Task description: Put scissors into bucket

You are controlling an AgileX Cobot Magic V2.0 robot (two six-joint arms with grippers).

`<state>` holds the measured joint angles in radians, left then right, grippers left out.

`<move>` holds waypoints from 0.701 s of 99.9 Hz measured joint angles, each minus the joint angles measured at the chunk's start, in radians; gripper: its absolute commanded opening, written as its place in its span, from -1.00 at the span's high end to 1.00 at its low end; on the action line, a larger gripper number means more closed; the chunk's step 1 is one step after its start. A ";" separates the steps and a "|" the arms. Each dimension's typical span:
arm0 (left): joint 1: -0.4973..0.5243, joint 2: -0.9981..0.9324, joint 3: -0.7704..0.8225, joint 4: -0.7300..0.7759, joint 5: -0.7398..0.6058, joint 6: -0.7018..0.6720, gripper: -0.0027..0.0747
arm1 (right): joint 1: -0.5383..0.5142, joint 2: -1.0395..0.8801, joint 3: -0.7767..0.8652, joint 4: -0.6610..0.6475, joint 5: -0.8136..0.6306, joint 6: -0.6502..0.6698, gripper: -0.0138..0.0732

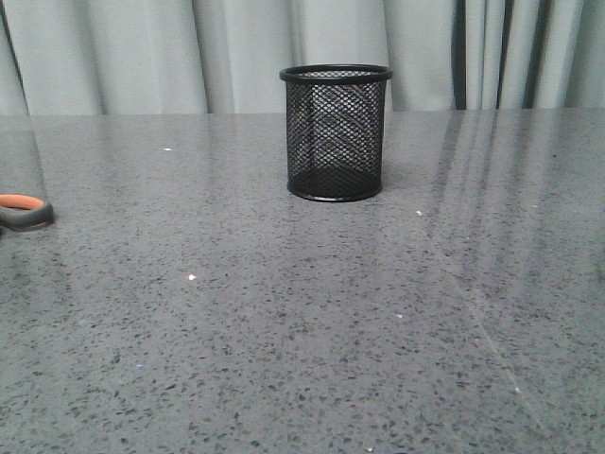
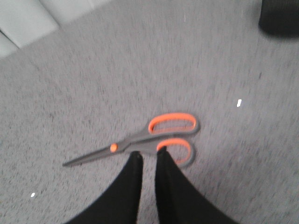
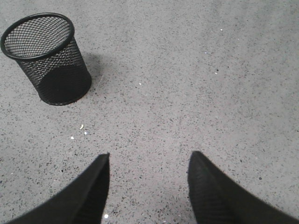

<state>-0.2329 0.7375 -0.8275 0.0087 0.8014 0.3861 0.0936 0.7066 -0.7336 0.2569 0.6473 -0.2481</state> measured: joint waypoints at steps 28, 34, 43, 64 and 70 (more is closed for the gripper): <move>-0.007 0.256 -0.133 0.043 0.163 0.309 -0.13 | 0.000 0.001 0.000 0.000 0.019 -0.005 -0.20; -0.007 0.327 -0.183 0.024 0.225 0.404 -0.13 | 0.002 0.001 0.000 0.000 0.020 -0.005 -0.20; -0.007 0.433 -0.262 -0.001 0.304 0.496 -0.13 | 0.022 0.001 0.000 0.000 0.020 -0.011 -0.20; 0.004 0.661 -0.445 0.013 0.411 0.622 -0.12 | 0.088 0.001 -0.002 -0.002 0.023 -0.020 -0.20; 0.011 0.706 -0.479 0.031 0.418 0.675 -0.10 | 0.098 0.001 -0.002 -0.002 0.026 -0.020 -0.20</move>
<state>-0.2223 1.4436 -1.3068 0.0400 1.2192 1.0614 0.1919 0.7080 -0.7353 0.2549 0.6728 -0.2682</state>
